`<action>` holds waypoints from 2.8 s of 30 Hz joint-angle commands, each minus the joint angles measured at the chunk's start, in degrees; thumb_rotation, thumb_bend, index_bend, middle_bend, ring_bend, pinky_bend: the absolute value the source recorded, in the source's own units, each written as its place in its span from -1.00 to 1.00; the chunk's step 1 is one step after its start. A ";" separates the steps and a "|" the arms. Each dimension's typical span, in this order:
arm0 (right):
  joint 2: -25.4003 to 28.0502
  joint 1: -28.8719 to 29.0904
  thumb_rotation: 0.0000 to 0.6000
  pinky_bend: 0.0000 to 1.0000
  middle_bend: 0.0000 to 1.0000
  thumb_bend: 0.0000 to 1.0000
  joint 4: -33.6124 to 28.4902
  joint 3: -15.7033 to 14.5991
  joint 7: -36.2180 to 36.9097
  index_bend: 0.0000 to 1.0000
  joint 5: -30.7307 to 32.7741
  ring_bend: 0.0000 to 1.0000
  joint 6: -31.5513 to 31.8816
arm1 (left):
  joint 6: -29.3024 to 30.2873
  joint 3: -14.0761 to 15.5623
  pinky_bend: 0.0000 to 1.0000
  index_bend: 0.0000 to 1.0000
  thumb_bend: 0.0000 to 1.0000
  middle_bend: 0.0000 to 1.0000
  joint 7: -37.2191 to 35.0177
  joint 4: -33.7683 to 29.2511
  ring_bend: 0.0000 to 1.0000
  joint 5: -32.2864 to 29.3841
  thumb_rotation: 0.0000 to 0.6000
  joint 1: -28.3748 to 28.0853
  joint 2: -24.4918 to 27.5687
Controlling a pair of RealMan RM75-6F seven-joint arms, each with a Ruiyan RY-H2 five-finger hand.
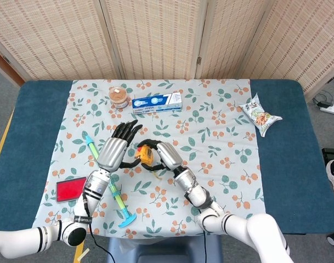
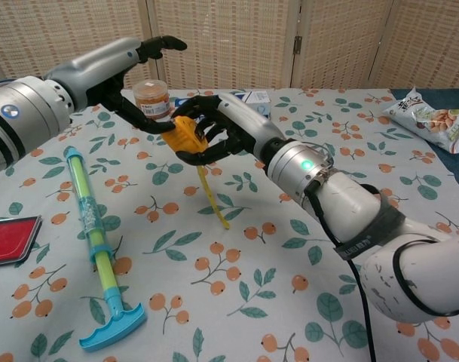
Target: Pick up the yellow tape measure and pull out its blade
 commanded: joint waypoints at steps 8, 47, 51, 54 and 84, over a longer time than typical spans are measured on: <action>0.25 -0.33 1.00 -0.33 0.03 -0.11 -0.28 -0.05 0.14 0.07 0.17 -0.10 -0.01 | 1.29 0.04 -1.00 -0.86 0.06 -0.93 -0.66 0.50 -0.98 0.95 1.00 0.27 -0.23; 0.00 -0.56 1.00 -0.33 0.03 -0.11 -0.25 1.01 -0.30 0.07 1.43 -0.09 -0.67 | 1.55 0.77 -1.00 -0.02 0.38 -0.73 -1.48 3.65 -0.91 2.26 1.00 0.28 -1.83; -0.02 -0.52 1.00 -0.33 0.03 -0.11 -0.17 1.19 -0.22 0.07 1.52 -0.09 -0.63 | 1.78 0.51 -1.00 -0.02 0.38 -0.73 -1.59 3.47 -0.91 2.14 1.00 0.46 -1.46; -0.05 -0.48 1.00 -0.33 0.03 -0.11 -0.16 1.34 -0.23 0.07 1.60 -0.09 -0.58 | 1.48 0.79 -1.00 -0.02 0.38 -0.73 -1.26 3.44 -0.91 2.23 1.00 0.43 -1.23; 6.90 -4.14 1.00 -0.34 0.03 -0.11 -6.58 -0.68 -7.30 0.07 1.29 -0.08 0.57 | 5.61 -1.35 -1.00 0.16 0.70 -0.60 -11.86 5.84 -0.83 3.75 1.00 3.05 -1.01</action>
